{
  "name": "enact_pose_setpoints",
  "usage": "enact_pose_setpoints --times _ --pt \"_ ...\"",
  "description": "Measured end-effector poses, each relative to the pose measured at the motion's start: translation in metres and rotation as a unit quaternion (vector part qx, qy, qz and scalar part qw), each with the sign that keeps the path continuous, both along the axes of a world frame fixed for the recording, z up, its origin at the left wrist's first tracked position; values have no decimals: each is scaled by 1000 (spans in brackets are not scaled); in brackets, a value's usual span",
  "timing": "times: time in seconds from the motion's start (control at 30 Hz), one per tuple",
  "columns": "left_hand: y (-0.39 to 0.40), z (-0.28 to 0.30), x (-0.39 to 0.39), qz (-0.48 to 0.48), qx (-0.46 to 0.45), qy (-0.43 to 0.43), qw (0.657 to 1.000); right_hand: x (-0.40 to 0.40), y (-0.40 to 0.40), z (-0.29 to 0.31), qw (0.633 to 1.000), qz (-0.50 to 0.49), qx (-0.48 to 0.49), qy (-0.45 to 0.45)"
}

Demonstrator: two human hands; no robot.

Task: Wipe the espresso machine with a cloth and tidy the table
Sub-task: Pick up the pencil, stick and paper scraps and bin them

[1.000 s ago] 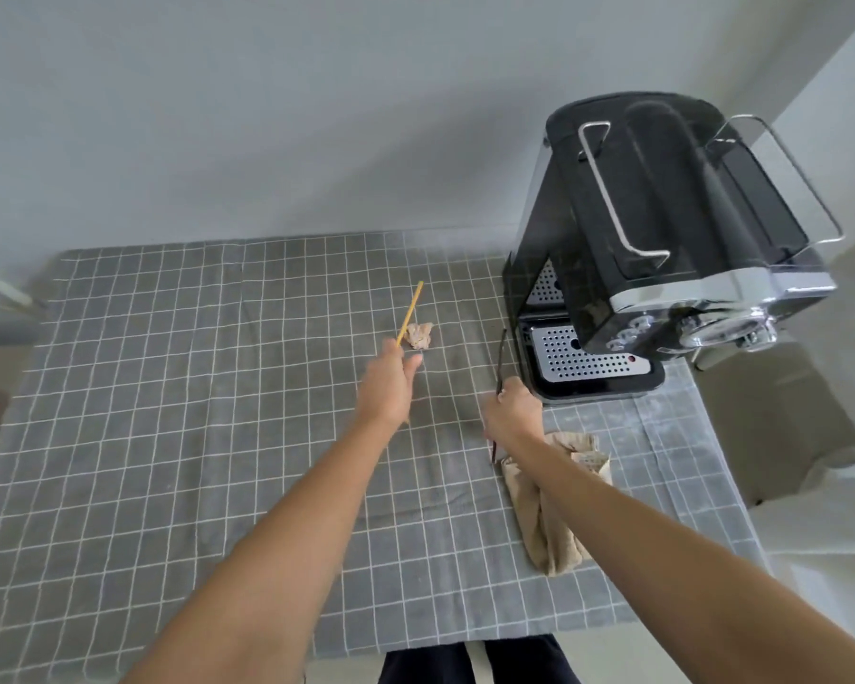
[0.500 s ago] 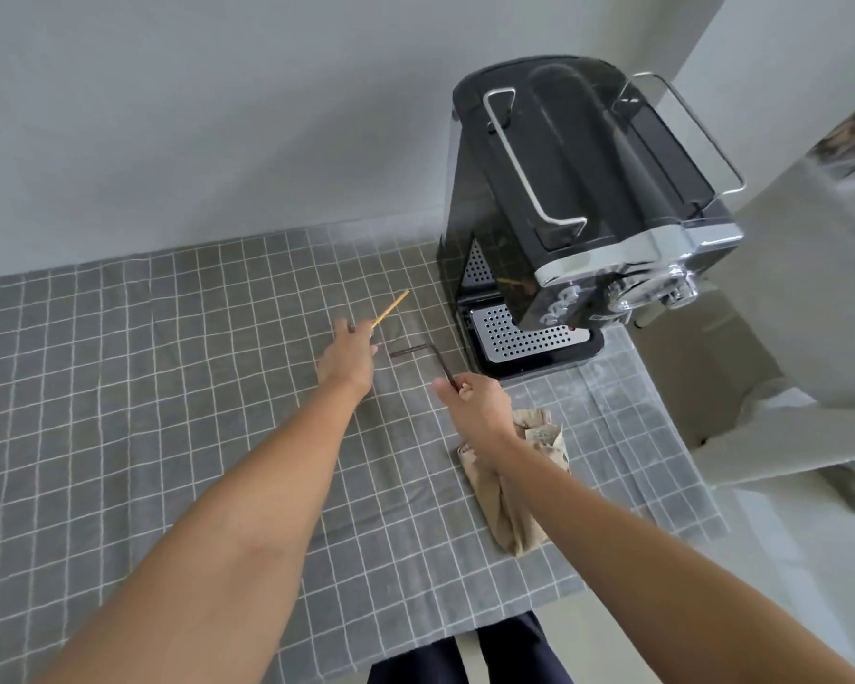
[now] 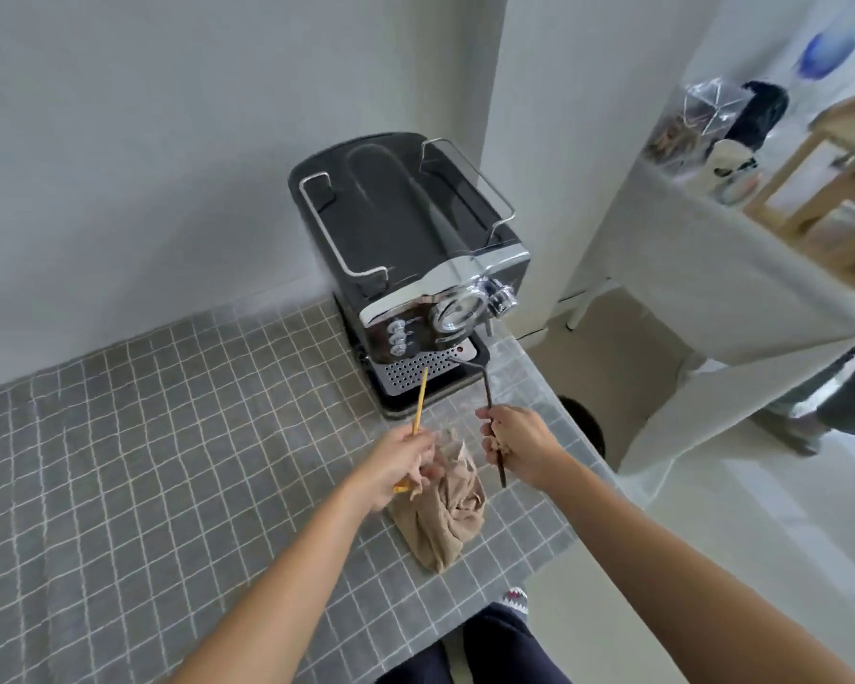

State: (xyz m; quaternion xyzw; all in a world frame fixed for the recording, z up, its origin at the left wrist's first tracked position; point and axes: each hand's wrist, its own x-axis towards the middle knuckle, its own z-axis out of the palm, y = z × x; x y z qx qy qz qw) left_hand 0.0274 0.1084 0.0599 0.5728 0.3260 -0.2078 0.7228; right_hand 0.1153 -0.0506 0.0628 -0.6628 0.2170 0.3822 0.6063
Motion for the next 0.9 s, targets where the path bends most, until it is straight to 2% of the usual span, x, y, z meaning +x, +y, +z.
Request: enact_pose_setpoints --times 0.2,0.43,0.6,0.7,0.8,0.9 --pt "-109 14 85 -84 -36 17 996 57 -105 -10 995 -90 -18 -41" --pt "-216 -15 202 -88 -36 111 989 129 -196 -62 982 -178 -39 44" --pt "-250 -58 251 -76 6 172 982 167 -228 -101 977 -189 -54 87" --pt "-265 -82 270 -17 -34 193 981 181 -235 -117 976 -187 -38 107" --pt "-273 -98 282 -13 -55 210 976 192 -240 -130 977 -175 -6 121" --pt "-271 -112 288 14 -28 232 972 201 -248 -141 972 -188 6 138"
